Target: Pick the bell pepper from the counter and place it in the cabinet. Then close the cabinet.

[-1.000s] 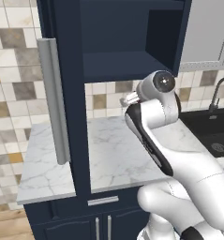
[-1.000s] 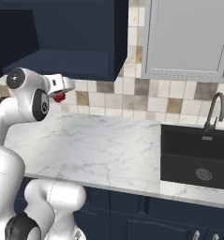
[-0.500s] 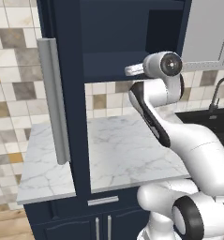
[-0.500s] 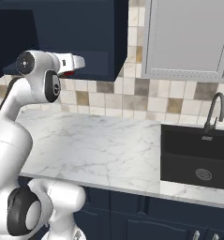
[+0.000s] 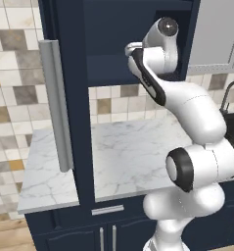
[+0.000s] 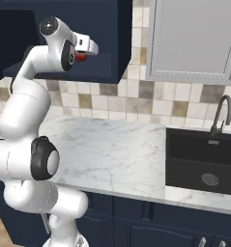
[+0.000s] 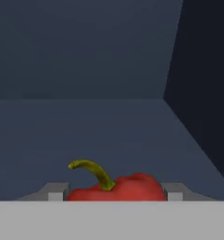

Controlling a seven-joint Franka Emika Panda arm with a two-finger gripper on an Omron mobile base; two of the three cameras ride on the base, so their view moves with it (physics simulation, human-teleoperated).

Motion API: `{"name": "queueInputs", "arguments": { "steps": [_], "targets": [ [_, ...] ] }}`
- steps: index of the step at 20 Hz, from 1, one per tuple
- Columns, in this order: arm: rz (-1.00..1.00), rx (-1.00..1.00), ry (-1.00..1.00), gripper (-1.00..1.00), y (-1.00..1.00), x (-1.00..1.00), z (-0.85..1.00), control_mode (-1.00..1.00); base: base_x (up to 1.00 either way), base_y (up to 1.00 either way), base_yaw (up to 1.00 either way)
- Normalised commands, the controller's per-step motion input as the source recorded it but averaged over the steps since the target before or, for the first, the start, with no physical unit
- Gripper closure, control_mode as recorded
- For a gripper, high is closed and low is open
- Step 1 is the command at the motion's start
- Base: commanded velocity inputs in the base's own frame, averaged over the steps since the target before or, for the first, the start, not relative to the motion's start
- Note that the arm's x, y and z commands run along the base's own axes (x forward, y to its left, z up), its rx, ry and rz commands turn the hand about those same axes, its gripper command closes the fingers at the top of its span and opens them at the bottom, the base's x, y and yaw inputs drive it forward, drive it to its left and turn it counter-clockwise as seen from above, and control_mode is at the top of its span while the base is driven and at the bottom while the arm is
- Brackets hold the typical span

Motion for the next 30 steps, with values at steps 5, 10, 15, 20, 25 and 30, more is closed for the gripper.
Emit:
{"name": "queueInputs", "arguments": {
  "steps": [5, 10, 15, 20, 25, 30],
  "targets": [
    [0.00, 0.01, 0.06, 1.00, 0.00, 1.00, -0.24, -1.00, 0.00, 0.00, 0.00],
    [0.00, 0.00, 0.00, 1.00, 0.07, 0.96, -0.61, -1.00, 0.00, 0.00, 0.00],
    [-0.01, 0.00, -0.02, -1.00, 0.01, 0.73, -0.16, -1.00, 0.00, 0.00, 0.00],
    [-0.06, 0.00, 0.05, -1.00, 0.00, 0.46, 0.00, -1.00, 0.00, 0.00, 0.00],
    [-0.05, 0.00, 0.03, -1.00, 0.00, -0.04, -0.05, -1.00, 0.00, 0.00, 0.00],
    [-0.05, -0.02, -0.22, -1.00, 0.01, -0.51, -0.09, -1.00, 0.00, 0.00, 0.00]
  ]
}}
